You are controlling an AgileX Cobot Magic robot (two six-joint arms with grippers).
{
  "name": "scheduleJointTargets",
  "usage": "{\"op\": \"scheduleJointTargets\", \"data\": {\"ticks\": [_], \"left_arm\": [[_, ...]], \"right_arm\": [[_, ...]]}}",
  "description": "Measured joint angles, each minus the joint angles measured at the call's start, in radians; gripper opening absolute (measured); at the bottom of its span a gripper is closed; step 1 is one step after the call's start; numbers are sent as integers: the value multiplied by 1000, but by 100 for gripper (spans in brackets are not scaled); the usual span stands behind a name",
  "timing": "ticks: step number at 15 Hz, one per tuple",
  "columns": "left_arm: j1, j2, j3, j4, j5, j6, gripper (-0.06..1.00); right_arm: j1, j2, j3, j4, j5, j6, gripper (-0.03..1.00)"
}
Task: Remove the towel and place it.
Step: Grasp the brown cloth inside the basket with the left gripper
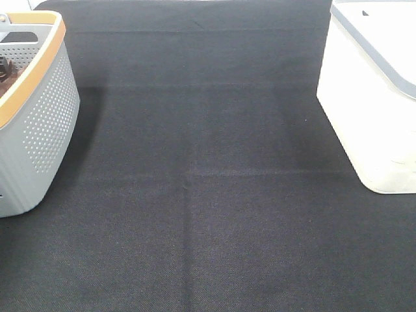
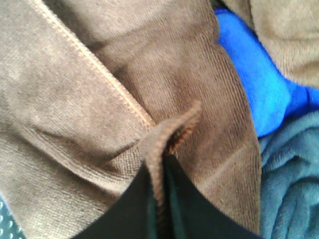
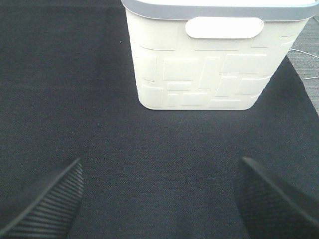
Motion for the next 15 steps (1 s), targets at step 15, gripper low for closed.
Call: {"op": "scheduleJointTargets", "data": {"ticks": [15], "left_arm": [[0,-449,0,-114,24,18,0]], "right_arm": [[0,0,0,0,0,0,78]]}}
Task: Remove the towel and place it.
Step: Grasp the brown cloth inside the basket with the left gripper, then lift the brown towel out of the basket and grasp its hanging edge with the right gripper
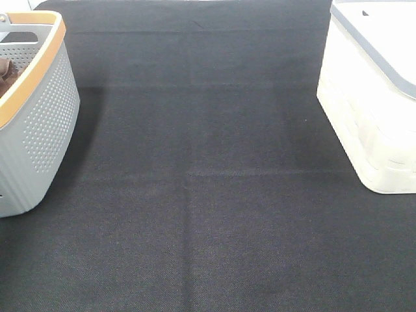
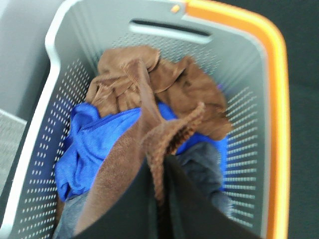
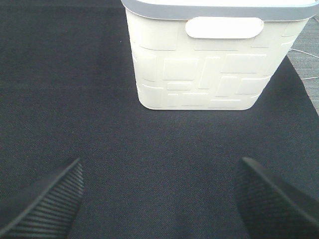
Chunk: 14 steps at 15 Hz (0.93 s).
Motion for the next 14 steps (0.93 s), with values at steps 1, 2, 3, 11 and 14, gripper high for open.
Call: {"op": "scheduleJointTargets", "data": {"ticks": [1,2,3,11,14], "left_arm": [[0,0,0,0,0,0,0],[0,-29,0,-28,0,18,0],[0,-63,0,-48,0,31,0],[0,-257,0,-369,-140,179,0],[0,-280,0,-511,-155,272,0]], "right_arm": [[0,0,0,0,0,0,78],[0,0,0,0,0,0,78],[0,0,0,0,0,0,78],[0,0,0,95,-1,0,78],[0,20,-2,201,-18,0,78]]}}
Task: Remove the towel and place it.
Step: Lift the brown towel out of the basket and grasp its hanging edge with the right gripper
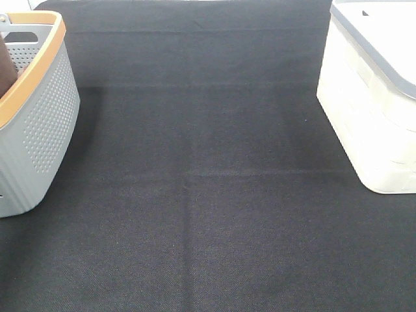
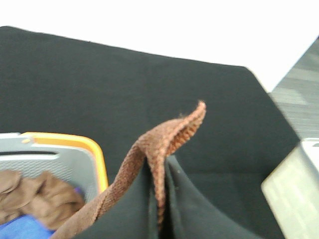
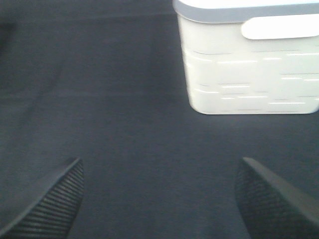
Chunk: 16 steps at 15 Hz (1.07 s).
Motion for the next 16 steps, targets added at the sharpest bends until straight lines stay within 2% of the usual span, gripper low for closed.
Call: {"op": "scheduleJointTargets", "data": {"ticks": [3,6,9,10,14,16], "left_arm": [[0,-3,0,-163,-22,71,0],[-27,-3,0,-254,-33,134,0],[-152,-3,0,-265,-76,174,0],[-152,-3,0,-265,-76,174,0],[-350,37,0,-262,-147,205,0],[-430,85,0,-240,-172,206,0]], "right_arm": [[0,112,0,160,-25,-14,78],[0,161,0,299,-53,-131,78],[0,166,-23,349,-63,-195,78],[0,166,-23,349,-63,-195,78],[0,270,-101,355,-67,-241,78],[27,374,-161,355,-69,-297,78]]}}
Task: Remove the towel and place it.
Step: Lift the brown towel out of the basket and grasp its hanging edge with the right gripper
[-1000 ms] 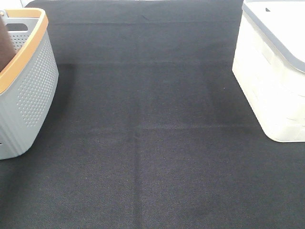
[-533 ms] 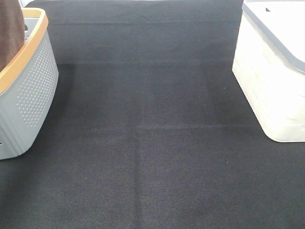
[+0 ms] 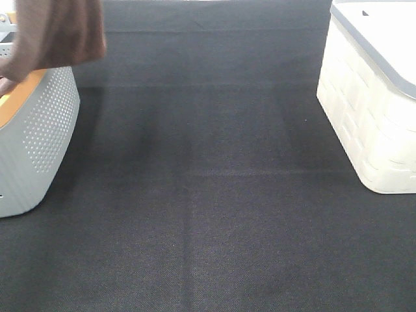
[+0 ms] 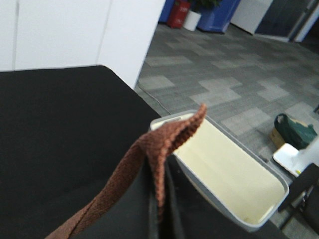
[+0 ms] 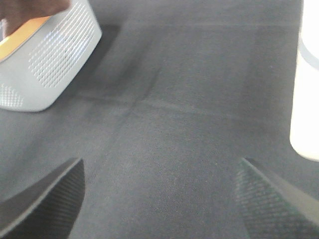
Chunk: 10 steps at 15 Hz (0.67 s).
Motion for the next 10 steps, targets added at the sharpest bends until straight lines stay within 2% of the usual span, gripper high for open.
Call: {"op": "scheduleJointTargets", "data": {"ticks": [2,5,7,10], "left_arm": [[-85,55,0,27,-34,0,0],[-211,126,0,84,-108,0,0],[-279,155,0,134,-167,-1,0],[-338,174,0,151,-231,-1,0]], "right_arm": [[56,88,-44,-19,-1,-49,78],[137,242,-111,-101,-14,-79,78],[194,322,-139,-161,-49,-87,78],[299,420,-159,-260,-143,-97,76]]}}
